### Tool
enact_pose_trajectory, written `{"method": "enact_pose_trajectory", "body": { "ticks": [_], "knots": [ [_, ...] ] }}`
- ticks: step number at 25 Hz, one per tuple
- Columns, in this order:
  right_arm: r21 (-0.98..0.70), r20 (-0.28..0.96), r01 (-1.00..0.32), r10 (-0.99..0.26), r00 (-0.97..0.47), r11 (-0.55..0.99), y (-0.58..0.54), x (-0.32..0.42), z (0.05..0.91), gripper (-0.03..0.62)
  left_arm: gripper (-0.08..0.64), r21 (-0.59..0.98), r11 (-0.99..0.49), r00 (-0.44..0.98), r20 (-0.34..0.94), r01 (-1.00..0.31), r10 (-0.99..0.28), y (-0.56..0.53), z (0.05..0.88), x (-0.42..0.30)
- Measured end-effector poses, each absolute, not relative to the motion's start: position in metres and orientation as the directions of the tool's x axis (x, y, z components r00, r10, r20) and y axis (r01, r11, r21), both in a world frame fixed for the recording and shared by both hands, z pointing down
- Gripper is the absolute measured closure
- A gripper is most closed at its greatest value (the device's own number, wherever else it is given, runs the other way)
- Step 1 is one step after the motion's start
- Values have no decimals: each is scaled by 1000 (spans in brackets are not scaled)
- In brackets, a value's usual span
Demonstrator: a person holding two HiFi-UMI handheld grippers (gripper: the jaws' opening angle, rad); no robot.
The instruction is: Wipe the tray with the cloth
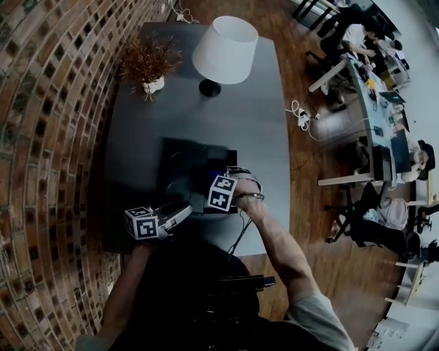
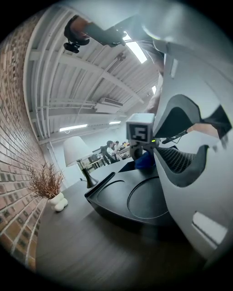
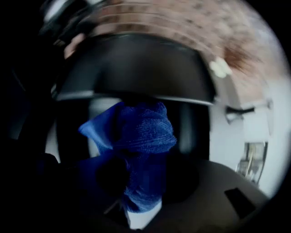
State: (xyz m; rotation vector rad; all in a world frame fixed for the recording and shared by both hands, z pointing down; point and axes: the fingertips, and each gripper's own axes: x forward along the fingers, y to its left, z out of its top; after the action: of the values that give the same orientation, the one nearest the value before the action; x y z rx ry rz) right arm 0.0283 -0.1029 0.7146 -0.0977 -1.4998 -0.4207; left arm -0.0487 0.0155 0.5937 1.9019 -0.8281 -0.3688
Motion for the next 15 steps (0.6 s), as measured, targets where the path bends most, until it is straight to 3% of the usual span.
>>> {"method": "enact_pose_trajectory", "body": {
  "ticks": [2, 4, 7, 10, 13, 15],
  "knots": [
    [304, 953, 156, -298, -60, 940, -132, 5, 703, 426, 506, 885, -271, 719, 97, -379, -688, 15, 591, -49],
    [366, 925, 85, -352, -145, 927, -148, -18, 700, 425, 506, 887, -266, 718, 98, -376, -689, 16, 591, -49],
    [378, 917, -66, -383, -115, 924, -171, -10, 711, 422, 506, 886, -265, 723, 106, -380, -683, 17, 592, -48],
    [293, 951, -203, -307, -37, 934, -178, 10, 710, 411, 506, 886, -271, 727, 102, -378, -679, 15, 591, -47],
    [208, 962, -193, -236, -136, 959, -169, 3, 699, 382, 506, 888, -275, 723, 88, -369, -685, 15, 590, -48],
    [131, 964, -252, -182, -195, 959, -169, 7, 691, 269, 508, 888, -278, 721, 83, -367, -688, 14, 590, -49]
  ]
}}
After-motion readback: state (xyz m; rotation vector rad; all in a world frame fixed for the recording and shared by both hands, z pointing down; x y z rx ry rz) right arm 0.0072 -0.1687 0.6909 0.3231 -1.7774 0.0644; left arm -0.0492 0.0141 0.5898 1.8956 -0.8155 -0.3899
